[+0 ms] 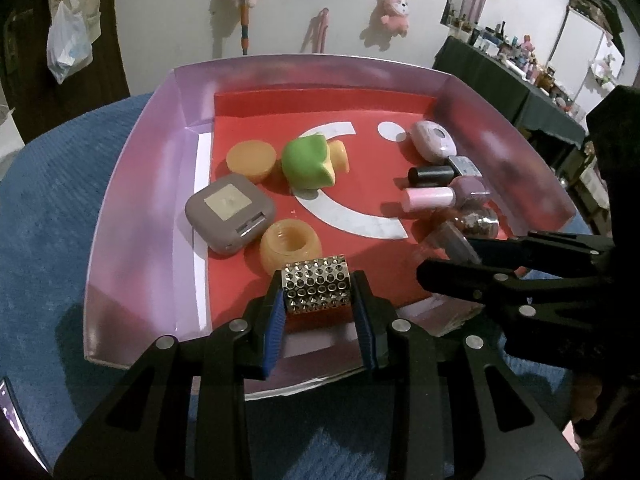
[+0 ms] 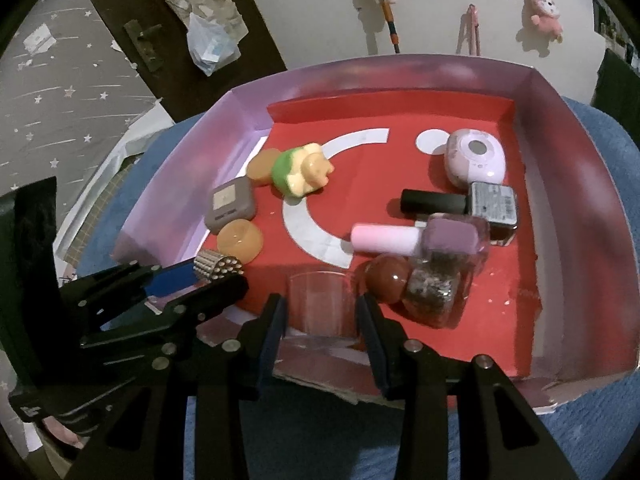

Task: Organize rigid objects
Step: 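Carry the clear cup and silver bead cube into the tray with both tools, then open the right tool to set down the cup while the left tool releases the cube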

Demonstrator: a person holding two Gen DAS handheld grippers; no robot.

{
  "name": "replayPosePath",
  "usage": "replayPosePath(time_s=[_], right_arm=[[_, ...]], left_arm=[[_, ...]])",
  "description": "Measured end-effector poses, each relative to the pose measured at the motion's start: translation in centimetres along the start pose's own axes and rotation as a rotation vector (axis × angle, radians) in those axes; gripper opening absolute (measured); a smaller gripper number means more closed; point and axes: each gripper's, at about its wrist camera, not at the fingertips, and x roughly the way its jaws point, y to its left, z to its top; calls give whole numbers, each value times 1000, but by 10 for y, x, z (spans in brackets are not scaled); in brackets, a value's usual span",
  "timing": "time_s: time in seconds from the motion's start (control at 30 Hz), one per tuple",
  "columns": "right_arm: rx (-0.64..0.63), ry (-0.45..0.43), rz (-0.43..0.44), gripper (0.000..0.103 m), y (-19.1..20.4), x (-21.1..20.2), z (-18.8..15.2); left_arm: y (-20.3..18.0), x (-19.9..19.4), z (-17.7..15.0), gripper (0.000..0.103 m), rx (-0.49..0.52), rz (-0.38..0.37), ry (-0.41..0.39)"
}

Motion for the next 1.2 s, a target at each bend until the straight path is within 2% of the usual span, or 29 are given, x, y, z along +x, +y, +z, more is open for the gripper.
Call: replayPosePath(time_s=[0.13,0.27,0.47,0.97,1.03,1.2], right_arm=[[13,-11,-27,42,-7,-1,2],[-6,-41,-101,42,-9,-4,3],[-20,-47,-136,42,-6,-2,3],[2,-63,-117,42,-9,-4,3],[4,-71,-113,44,-8,-6,2],[1,-98,-107,56,-6,-16,0]], left_arm=[[0,3,0,30,-2,14,0],[5,7,2,30,-22,25,2],[4,9,2,30,-19,37,4],[2,5,2,30,-7,49,-1],[2,4,1,30,-5,53,-4],[-1,-3,-1,30,1,64,-14]])
